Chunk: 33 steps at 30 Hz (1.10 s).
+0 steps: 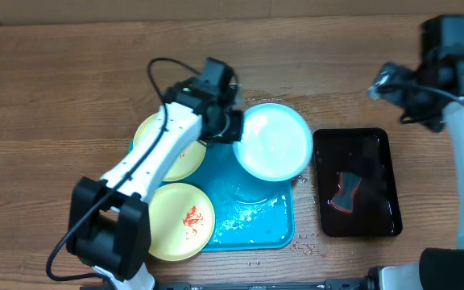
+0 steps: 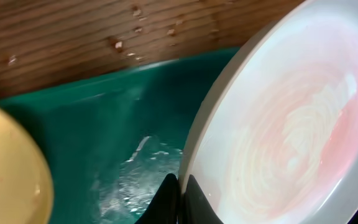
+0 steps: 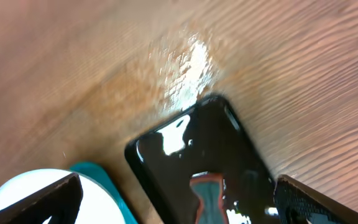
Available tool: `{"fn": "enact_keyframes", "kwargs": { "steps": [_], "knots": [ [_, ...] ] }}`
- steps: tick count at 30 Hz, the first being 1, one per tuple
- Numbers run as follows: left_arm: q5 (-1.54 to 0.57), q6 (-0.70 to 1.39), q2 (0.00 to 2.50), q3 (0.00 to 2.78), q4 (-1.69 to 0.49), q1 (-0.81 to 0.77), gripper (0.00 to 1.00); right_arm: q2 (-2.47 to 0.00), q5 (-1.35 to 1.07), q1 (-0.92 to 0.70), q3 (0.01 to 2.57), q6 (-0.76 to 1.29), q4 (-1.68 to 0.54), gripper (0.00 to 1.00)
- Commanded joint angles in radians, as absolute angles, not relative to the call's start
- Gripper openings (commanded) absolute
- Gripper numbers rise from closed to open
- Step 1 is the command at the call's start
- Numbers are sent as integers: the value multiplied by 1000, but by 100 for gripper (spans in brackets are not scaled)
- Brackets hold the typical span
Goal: Clean dirty plates on tray and stack at the side
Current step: 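Lift the white plate with the left gripper and carry it left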
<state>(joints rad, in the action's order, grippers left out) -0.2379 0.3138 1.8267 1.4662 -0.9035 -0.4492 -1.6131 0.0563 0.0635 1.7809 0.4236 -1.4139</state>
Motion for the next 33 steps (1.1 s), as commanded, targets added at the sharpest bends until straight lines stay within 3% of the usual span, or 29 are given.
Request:
{"fn": "enact_keyframes", "kwargs": {
  "steps": [1,12,21,33],
  "knots": [
    [-139,295,1829,1544,-918,-547,4,-1599,28,112,1903,360,-1440,100],
    [-19,311,1840,1696,-908,-696,4,-1599,19,137,2154,343,-1552,100],
    [15,284,2015,1855,-915,-818,4,-1599,-33,137,2271,339,-1571,100],
    [363,221,2172,2106,-1018,-1005,4,-1599,-51,137,2291,309,-1584,100]
  ]
}}
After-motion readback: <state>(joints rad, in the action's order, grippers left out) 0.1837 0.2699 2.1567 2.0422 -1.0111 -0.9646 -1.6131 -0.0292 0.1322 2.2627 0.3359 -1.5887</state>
